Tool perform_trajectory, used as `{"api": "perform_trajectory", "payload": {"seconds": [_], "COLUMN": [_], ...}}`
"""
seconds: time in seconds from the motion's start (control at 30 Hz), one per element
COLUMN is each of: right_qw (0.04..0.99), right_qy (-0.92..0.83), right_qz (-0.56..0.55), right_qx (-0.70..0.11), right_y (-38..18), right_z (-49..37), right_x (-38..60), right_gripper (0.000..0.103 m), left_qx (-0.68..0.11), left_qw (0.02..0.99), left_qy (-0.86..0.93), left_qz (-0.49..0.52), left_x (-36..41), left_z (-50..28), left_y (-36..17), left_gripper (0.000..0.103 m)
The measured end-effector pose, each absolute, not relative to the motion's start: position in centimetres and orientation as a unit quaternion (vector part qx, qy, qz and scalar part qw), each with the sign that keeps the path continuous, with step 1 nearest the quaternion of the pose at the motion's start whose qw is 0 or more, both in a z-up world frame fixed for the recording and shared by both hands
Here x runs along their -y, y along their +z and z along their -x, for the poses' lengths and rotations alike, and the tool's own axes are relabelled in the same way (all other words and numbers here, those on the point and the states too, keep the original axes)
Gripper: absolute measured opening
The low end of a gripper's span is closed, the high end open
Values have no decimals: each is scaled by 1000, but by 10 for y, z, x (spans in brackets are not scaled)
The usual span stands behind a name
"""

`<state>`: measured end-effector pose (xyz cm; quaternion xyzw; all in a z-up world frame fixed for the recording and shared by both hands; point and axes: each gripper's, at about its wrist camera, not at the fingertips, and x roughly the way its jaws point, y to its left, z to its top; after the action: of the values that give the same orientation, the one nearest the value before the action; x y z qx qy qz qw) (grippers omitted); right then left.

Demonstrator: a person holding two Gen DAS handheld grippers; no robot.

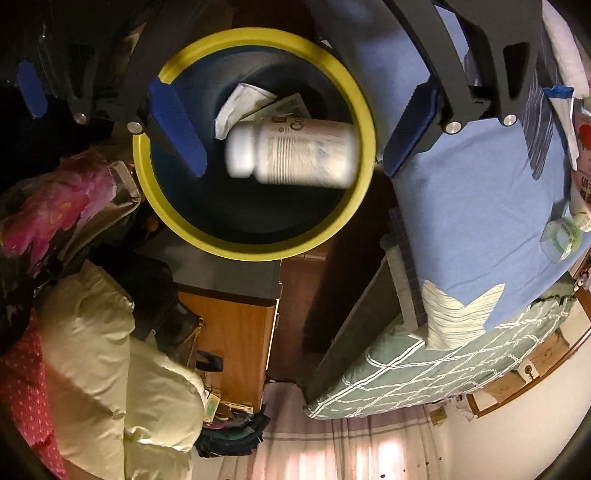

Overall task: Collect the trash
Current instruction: 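Carry the pill bottle with the left gripper and drop it into the bin, then move both grippers back over the table toward the remaining items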

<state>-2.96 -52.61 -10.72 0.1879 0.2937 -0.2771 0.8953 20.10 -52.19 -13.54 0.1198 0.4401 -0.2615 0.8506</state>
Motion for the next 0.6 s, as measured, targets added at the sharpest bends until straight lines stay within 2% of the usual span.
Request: {"api": "perform_trajectory", "payload": {"seconds": [0.23, 0.6], "right_qw": [900, 914], "right_qy": [-261, -206], "right_qz": [-181, -146], "right_qx": [-299, -319], "right_y": [-109, -105], "right_z": [20, -12], "right_x": [516, 462], "right_gripper": [58, 59], "left_qx": [-417, -340], "left_qw": [866, 925], "left_qy": [-268, -169], "left_qz": [-60, -22], "left_x": [447, 266], "left_z": [-189, -160], "left_y": [-98, -62], "left_gripper": [98, 98]}}
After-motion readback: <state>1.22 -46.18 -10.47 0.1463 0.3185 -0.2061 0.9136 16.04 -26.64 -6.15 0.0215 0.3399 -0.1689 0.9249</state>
